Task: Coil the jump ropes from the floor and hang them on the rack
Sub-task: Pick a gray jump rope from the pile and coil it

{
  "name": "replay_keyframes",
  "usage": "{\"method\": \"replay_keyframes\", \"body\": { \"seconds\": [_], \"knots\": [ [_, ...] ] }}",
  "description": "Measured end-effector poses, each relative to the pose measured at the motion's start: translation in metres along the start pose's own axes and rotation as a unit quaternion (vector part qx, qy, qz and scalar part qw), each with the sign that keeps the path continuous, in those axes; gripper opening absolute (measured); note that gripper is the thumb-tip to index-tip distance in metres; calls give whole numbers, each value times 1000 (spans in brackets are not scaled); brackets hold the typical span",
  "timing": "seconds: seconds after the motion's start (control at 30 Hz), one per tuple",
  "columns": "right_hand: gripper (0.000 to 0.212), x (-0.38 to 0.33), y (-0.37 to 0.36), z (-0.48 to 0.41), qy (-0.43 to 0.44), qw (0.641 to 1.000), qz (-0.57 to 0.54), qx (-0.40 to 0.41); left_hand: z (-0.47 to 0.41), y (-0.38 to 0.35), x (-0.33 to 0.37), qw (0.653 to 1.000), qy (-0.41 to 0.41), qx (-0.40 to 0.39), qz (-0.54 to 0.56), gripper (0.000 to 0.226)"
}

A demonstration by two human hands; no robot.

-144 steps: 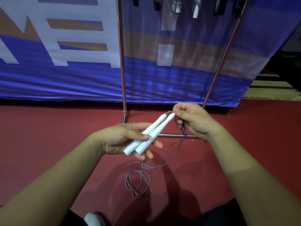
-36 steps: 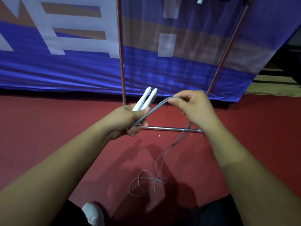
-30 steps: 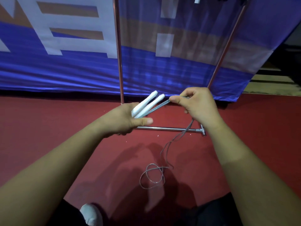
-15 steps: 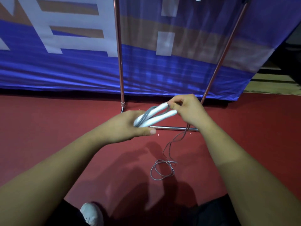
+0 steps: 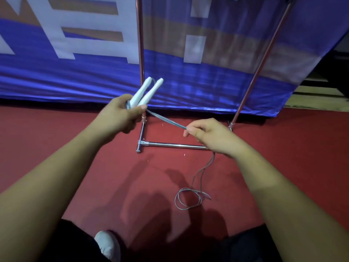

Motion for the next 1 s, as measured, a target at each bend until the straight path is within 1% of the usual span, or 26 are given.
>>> {"method": "replay_keyframes", "body": {
  "seconds": [0.1,0.17,0.2,0.27,0.33,0.4,0.5,0.57,0.63,0.67,0.77,0.83,0.93,1.0],
  "knots": [
    [22,-5,-2,2,4,999,-16,-28,-3,2,-12,992,31,2,-121,33],
    [14,-7,-3,5,6,998,-10,-57,-3,1,-14,985,39,4,-171,49],
    [13,-6,-3,6,2,998,-4,-71,-3,0,-14,981,37,8,-192,53],
    [14,-4,-2,7,-26,996,7,-82,-3,-2,-12,961,19,25,-274,53],
    [19,-4,1,9,-30,997,7,-73,-3,-4,-9,932,-5,38,-361,53],
    [23,-6,1,8,-9,997,-56,-51,-3,-8,-10,900,-26,27,-434,49],
    [23,-14,3,5,6,982,-187,-18,-2,-24,-20,866,-63,-17,-496,32],
    [17,-17,5,3,32,980,-197,6,2,-39,-27,861,-53,-55,-502,37],
    [10,-17,10,4,47,985,-157,54,6,-55,-31,862,-50,-109,-493,30],
    [8,-16,13,3,48,986,-136,85,8,-61,-31,859,-64,-137,-489,29],
    [9,-8,23,-1,45,980,-100,164,14,-67,-25,852,-100,-200,-473,24],
    [12,-4,25,-4,41,977,-86,189,18,-67,-21,853,-116,-248,-443,20],
    [16,3,26,-7,36,978,-75,192,27,-66,-14,874,-132,-277,-376,14],
    [13,7,27,-8,35,979,-99,174,29,-65,-10,909,-130,-265,-296,13]
  ]
}}
Point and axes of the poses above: each hand's wrist, its own z-axis away from the middle knuckle, its own y-axis out of the back of the hand, x = y × z, the point moved 2 cm from there along -z, towards the middle knuckle, and after that the axes turned 4 degrees about -z, right-handed, at the moved point
